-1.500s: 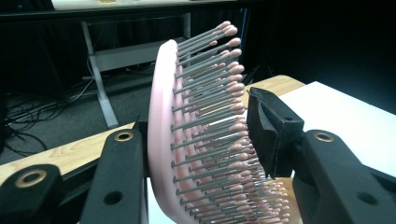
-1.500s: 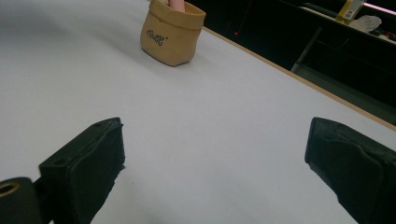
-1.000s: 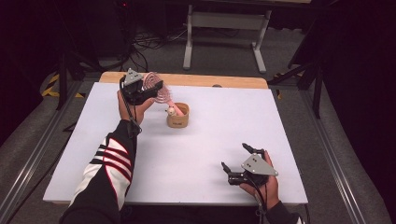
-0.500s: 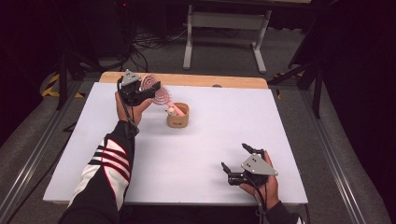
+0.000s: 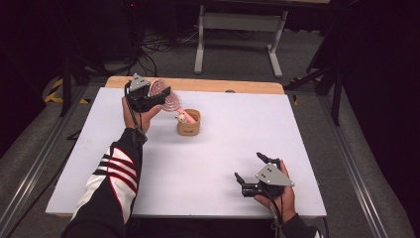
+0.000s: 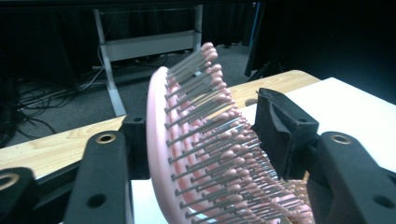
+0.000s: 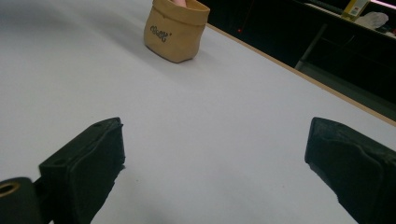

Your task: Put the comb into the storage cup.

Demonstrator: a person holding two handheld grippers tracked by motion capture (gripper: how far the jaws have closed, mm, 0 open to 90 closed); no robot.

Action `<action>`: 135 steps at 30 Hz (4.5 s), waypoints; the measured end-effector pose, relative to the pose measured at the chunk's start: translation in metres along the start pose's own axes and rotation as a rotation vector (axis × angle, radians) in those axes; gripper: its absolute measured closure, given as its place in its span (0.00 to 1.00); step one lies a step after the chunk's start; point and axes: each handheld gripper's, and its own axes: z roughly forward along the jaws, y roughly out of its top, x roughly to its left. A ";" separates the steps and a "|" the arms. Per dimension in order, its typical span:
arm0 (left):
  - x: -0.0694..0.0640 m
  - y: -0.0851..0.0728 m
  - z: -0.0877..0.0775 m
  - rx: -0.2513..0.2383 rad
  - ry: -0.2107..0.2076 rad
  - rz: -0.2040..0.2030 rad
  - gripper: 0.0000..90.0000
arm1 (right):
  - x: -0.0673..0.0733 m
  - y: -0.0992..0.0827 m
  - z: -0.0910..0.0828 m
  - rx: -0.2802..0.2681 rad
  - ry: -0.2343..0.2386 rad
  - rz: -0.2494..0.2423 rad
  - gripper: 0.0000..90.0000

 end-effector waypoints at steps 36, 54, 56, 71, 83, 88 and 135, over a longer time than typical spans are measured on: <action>0.003 0.003 -0.010 -0.006 -0.034 0.044 0.07 | 0.000 0.002 -0.003 -0.017 -0.012 -0.007 0.06; -0.005 0.007 -0.030 -0.007 -0.017 0.168 0.06 | -0.001 0.003 -0.004 -0.023 -0.022 -0.005 0.06; -0.006 0.008 -0.032 -0.008 -0.019 0.177 0.06 | -0.001 0.004 -0.004 -0.023 -0.023 -0.005 0.06; -0.012 0.001 -0.052 -0.010 -0.012 0.260 0.07 | 0.000 0.004 -0.004 -0.022 -0.021 -0.010 0.06; -0.023 -0.009 -0.068 -0.028 -0.049 0.297 0.07 | -0.001 0.004 -0.005 -0.032 -0.037 -0.006 0.06; -0.027 -0.017 -0.071 -0.031 -0.067 0.293 0.07 | -0.001 0.004 -0.005 -0.031 -0.037 -0.007 0.06; -0.075 -0.055 -0.108 -0.069 -0.192 0.381 0.06 | -0.003 0.006 -0.009 -0.047 -0.046 0.005 0.06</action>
